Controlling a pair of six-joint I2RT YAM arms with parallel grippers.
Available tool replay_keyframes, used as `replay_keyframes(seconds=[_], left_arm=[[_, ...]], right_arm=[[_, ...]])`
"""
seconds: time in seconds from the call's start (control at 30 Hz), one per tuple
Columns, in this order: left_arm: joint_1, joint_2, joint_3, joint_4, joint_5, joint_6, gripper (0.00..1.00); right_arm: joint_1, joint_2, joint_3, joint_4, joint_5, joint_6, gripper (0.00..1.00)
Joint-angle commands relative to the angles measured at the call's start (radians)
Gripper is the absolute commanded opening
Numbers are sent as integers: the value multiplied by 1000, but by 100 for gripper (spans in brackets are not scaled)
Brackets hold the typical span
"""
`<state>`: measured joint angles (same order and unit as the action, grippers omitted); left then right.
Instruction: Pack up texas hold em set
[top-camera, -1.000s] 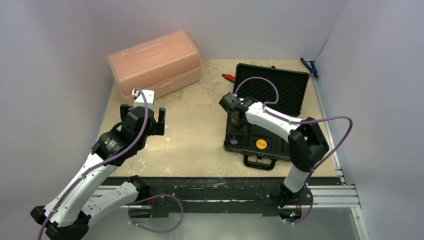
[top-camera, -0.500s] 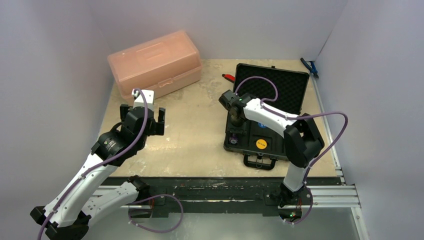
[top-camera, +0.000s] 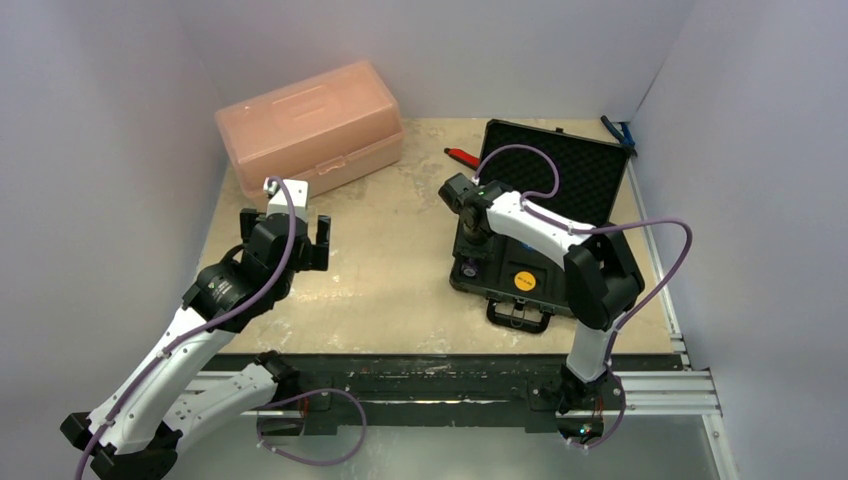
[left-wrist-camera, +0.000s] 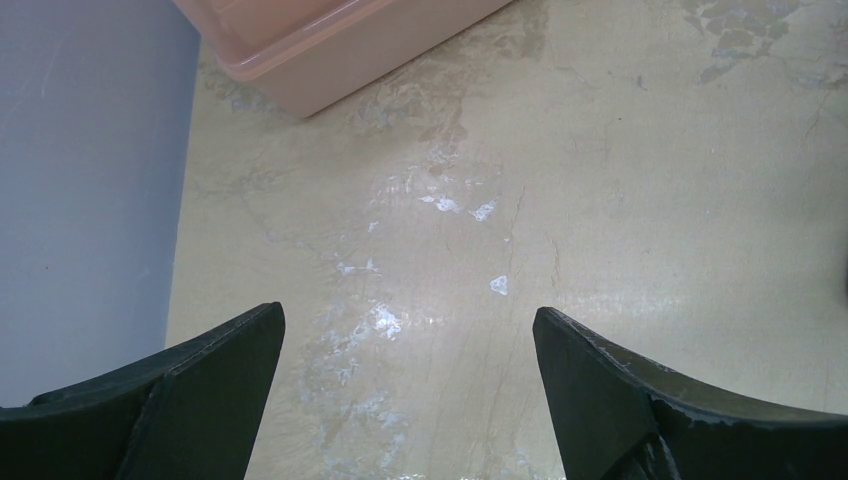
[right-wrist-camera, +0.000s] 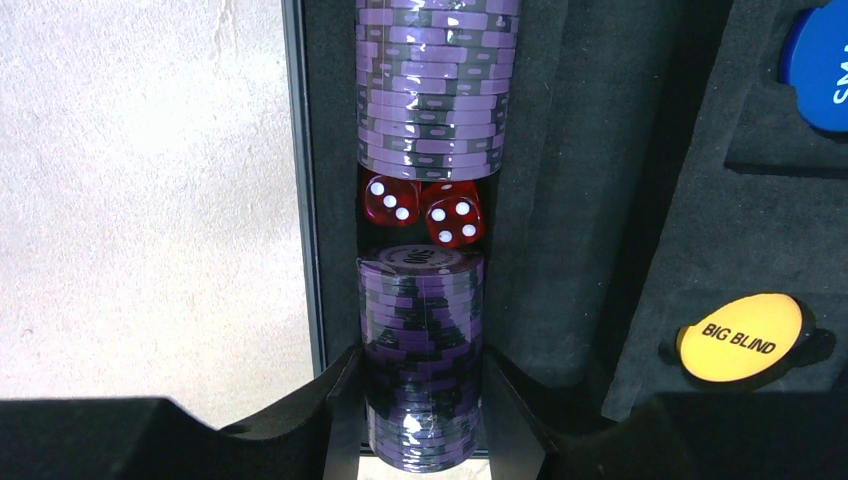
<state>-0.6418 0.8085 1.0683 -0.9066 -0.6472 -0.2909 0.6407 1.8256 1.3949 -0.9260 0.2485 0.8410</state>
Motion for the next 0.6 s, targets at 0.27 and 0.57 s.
replay_keyframes(seconds=[0.27, 0.57], left_arm=[[5, -12, -1, 20, -8, 21, 95], [6, -13, -1, 21, -6, 18, 95]], right_arm=[[-21, 12, 40, 24, 65, -10, 31], [-21, -55, 25, 30, 47, -18, 71]])
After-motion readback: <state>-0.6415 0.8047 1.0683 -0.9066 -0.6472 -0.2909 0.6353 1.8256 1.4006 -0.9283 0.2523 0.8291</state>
